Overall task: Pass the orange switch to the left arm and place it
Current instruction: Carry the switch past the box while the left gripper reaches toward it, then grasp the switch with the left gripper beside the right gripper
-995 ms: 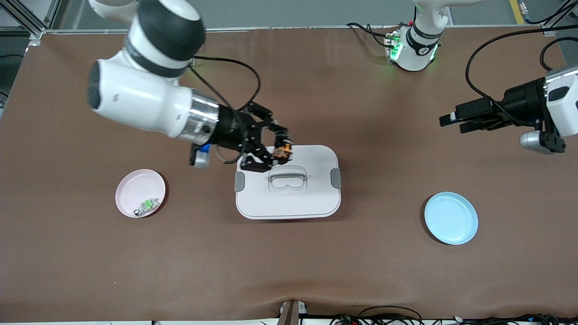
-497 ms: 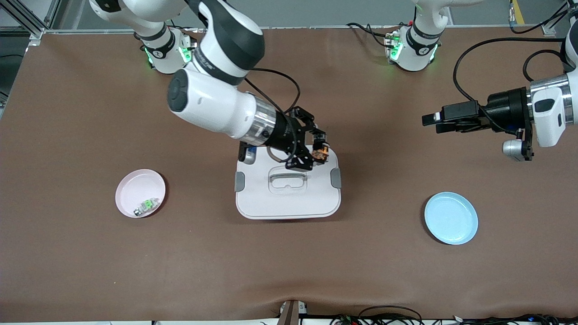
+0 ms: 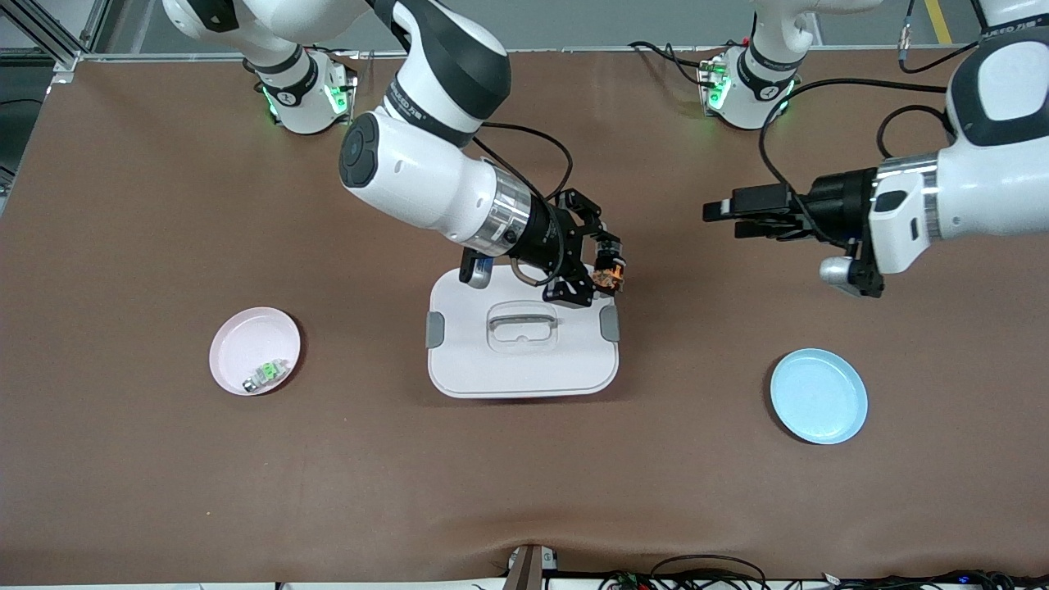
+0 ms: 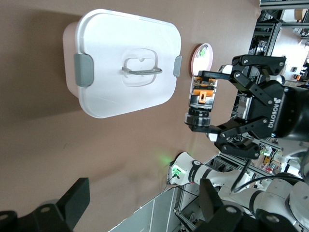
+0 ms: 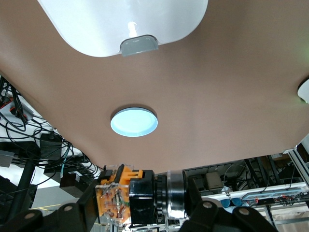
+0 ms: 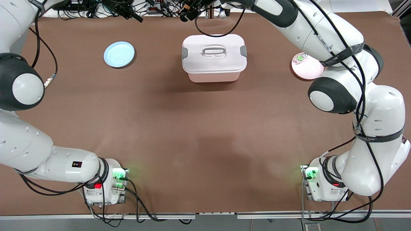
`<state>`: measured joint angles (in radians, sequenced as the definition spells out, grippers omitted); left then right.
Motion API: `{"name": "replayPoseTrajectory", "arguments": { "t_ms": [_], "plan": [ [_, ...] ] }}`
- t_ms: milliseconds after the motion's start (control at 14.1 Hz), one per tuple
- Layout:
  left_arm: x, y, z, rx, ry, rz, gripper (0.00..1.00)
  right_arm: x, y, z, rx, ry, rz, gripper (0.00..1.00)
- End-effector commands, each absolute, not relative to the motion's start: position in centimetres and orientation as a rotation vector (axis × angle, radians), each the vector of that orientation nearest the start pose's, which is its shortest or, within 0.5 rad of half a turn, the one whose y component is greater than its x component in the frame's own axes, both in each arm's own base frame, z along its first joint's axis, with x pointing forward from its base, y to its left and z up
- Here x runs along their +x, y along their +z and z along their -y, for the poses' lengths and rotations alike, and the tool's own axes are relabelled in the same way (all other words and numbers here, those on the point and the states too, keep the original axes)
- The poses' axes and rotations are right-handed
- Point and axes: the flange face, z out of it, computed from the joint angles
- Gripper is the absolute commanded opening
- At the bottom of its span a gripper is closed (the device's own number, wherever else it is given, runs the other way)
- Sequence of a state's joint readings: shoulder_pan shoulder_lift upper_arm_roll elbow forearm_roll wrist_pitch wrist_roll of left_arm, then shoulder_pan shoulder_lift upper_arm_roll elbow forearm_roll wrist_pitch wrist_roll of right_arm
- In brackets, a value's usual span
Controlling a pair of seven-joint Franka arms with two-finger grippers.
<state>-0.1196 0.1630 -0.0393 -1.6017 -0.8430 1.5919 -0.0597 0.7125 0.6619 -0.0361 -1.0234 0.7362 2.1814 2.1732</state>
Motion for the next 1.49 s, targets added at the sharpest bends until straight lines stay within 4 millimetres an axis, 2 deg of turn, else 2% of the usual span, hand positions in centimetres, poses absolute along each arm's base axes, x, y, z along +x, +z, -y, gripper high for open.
{"name": "replayPoseTrajectory", "arguments": {
  "t_ms": [0, 355, 497, 782, 995, 1137, 1279, 1421],
  "plan": [
    [58.0, 55.3, 18.9, 2.288, -0.317, 0.019, 1.00, 57.6, 53.3, -53.4, -1.551, 0.791, -1.915, 0.00],
    [57.3, 55.4, 22.8, 2.295, -0.308, 0.079, 1.00, 54.8, 53.5, -56.2, -1.545, 0.834, -1.935, 0.00],
    [57.9, 54.5, 22.7, 2.296, -0.299, 0.057, 1.00, 53.8, 53.8, -57.4, -1.538, 0.834, -1.922, 0.00],
    [58.7, 52.6, 23.4, 2.305, -0.308, 0.041, 1.00, 52.6, 53.9, -58.4, -1.511, 0.863, -1.957, 0.00],
    [58.4, 52.3, 24.1, 2.311, -0.320, 0.053, 1.00, 53.1, 54.2, -58.1, -1.467, 0.862, -1.963, 0.00],
    [58.4, 52.4, 24.0, 2.311, -0.320, 0.049, 1.00, 53.4, 54.5, -58.1, -1.438, 0.852, -1.950, 0.00],
    [58.2, 52.7, 23.7, 2.315, -0.333, 0.035, 1.00, 53.7, 53.4, -58.3, -1.428, 0.847, -1.956, 0.00],
    [57.8, 52.9, 23.5, 2.316, -0.365, 0.041, 1.00, 53.9, 54.0, -58.2, -1.422, 0.846, -1.946, 0.00]
  ]
}}
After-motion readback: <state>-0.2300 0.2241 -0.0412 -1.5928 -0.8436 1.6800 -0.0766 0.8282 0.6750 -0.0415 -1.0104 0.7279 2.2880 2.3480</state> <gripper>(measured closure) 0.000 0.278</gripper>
